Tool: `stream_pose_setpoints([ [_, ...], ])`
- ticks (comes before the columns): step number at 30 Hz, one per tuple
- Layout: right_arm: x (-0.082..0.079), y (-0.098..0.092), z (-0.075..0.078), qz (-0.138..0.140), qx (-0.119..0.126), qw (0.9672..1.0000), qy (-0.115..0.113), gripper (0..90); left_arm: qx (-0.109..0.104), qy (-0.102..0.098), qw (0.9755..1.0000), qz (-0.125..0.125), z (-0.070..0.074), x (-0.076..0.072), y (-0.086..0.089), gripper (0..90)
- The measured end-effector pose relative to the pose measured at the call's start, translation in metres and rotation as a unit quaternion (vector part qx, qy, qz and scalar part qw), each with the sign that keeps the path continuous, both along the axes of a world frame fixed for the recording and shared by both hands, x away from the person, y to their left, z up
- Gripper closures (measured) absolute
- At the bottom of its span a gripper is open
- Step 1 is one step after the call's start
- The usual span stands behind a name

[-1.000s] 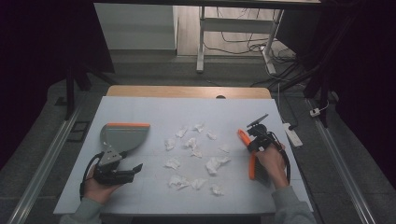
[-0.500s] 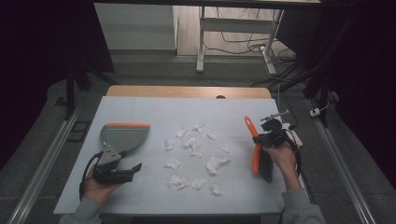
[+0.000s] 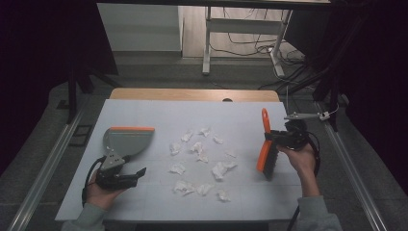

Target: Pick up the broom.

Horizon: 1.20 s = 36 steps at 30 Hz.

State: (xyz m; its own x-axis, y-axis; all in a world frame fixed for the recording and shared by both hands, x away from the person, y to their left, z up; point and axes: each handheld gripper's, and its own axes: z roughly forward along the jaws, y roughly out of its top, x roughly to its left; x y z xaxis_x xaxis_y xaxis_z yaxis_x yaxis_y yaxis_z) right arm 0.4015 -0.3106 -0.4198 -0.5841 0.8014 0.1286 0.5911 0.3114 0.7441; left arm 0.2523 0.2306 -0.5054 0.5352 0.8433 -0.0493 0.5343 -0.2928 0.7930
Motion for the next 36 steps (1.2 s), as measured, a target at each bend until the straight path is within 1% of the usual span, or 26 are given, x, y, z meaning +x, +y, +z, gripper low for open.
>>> stream_pose_setpoints([
  [2, -0.002, -0.002, 0.002, 0.005, 0.011, 0.9999, -0.009, 70.6, 0.001, -0.001, 1.0, -0.001, 0.0, 0.0, 0.0, 23.7],
  [3, -0.003, -0.002, 0.004, 0.014, 0.02, 0.9996, -0.011, 70.6, 0.001, -0.001, 1.0, -0.001, 0.0, 0.0, 0.0, 23.7],
  [5, -0.006, -0.004, 0.007, 0.02, 0.036, 0.9989, -0.024, 70.6, -0.001, -0.003, 1.0, 0.001, 0.0, 0.0, 0.0, 23.7],
  [6, -0.006, -0.004, 0.007, 0.02, 0.036, 0.9989, -0.024, 70.6, -0.001, -0.003, 1.0, 0.001, 0.0, 0.0, 0.0, 23.7],
  [7, -0.009, -0.005, 0.011, 0.027, 0.044, 0.998, -0.036, 70.6, -0.003, -0.004, 1.0, 0.002, 0.001, 0.001, 0.0, 23.7],
  [8, -0.011, -0.005, 0.013, 0.026, 0.046, 0.9977, -0.043, 70.6, -0.003, -0.004, 1.0, 0.002, 0.001, 0.001, 0.0, 23.8],
  [9, -0.011, -0.005, 0.013, 0.026, 0.046, 0.9977, -0.043, 70.6, -0.004, -0.005, 1.0, 0.002, 0.001, 0.002, -0.001, 23.8],
  [10, -0.014, -0.005, 0.017, 0.029, 0.051, 0.9968, -0.054, 70.6, -0.004, -0.005, 1.0, 0.0, 0.001, 0.003, -0.002, 23.8],
  [11, -0.015, -0.005, 0.018, 0.032, 0.053, 0.9965, -0.056, 70.5, -0.004, -0.006, 1.0, -0.001, 0.002, 0.003, -0.003, 23.8],
  [14, -0.018, -0.003, 0.022, 0.037, 0.074, 0.9946, -0.062, 70.5, -0.003, -0.012, 0.9999, -0.005, 0.005, 0.004, -0.007, 23.9],
  [15, -0.019, -0.002, 0.023, 0.038, 0.077, 0.9943, -0.063, 70.5, -0.005, -0.017, 0.9998, -0.008, 0.007, 0.005, -0.01, 23.9],
  [17, -0.02, 0.0, 0.025, 0.042, 0.086, 0.9931, -0.069, 70.5, -0.005, -0.018, 0.9998, -0.01, 0.009, 0.006, -0.013, 24.0],
  [20, -0.021, 0.003, 0.026, 0.05, 0.098, 0.9912, -0.074, 70.5, -0.004, -0.024, 0.9995, -0.02, 0.013, 0.009, -0.021, 24.0],
  [22, -0.022, 0.005, 0.028, 0.055, 0.111, 0.9889, -0.082, 70.5, -0.002, -0.033, 0.999, -0.03, 0.018, 0.011, -0.029, 24.0],
  [23, -0.023, 0.005, 0.029, 0.057, 0.117, 0.9879, -0.084, 70.5, -0.002, -0.033, 0.999, -0.03, 0.018, 0.011, -0.029, 24.0],
  [26, -0.026, 0.007, 0.033, 0.061, 0.133, 0.9847, -0.095, 70.5, -0.008, -0.04, 0.9984, -0.038, 0.024, 0.015, -0.036, 24.0],
  [28, -0.027, 0.01, 0.034, 0.065, 0.145, 0.9826, -0.097, 70.5, -0.01, -0.045, 0.9977, -0.05, 0.028, 0.019, -0.047, 24.0],
  [29, -0.027, 0.011, 0.034, 0.067, 0.148, 0.9818, -0.098, 70.5, -0.01, -0.045, 0.9977, -0.05, 0.028, 0.019, -0.047, 24.1],
  [31, -0.028, 0.015, 0.035, 0.067, 0.152, 0.9811, -0.099, 70.5, -0.011, -0.046, 0.9971, -0.06, 0.03, 0.022, -0.056, 24.1],
  [32, -0.028, 0.017, 0.034, 0.065, 0.154, 0.9808, -0.1, 70.5, -0.012, -0.047, 0.9965, -0.068, 0.032, 0.024, -0.064, 24.1],
  [33, -0.028, 0.019, 0.034, 0.066, 0.159, 0.98, -0.1, 70.5, -0.012, -0.047, 0.9965, -0.068, 0.032, 0.024, -0.064, 24.1],
  [34, -0.028, 0.019, 0.034, 0.066, 0.159, 0.98, -0.1, 70.5, -0.011, -0.049, 0.9961, -0.073, 0.033, 0.025, -0.068, 24.1],
  [35, -0.027, 0.025, 0.032, 0.063, 0.165, 0.9794, -0.099, 70.5, -0.013, -0.05, 0.9954, -0.08, 0.035, 0.028, -0.076, 24.1],
  [36, -0.027, 0.025, 0.032, 0.063, 0.165, 0.9794, -0.099, 70.5, -0.013, -0.05, 0.9954, -0.08, 0.035, 0.028, -0.076, 24.1],
])
